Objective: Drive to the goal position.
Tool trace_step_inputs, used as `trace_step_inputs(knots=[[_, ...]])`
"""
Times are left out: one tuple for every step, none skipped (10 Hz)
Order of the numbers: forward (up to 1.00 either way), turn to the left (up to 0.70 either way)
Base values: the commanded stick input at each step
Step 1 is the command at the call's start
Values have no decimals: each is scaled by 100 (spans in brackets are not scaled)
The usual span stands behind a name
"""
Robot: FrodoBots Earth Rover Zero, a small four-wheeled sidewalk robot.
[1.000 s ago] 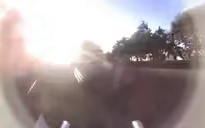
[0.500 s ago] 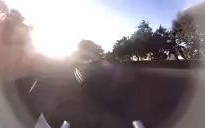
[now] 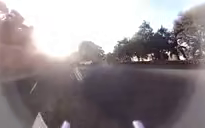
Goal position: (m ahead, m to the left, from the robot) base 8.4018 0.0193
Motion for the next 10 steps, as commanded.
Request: trace_step_inputs(knots=[[50,0],[50,0],[50,0],[50,0],[50,0],[50,0],[50,0],[50,0],[50,0],[50,0]])
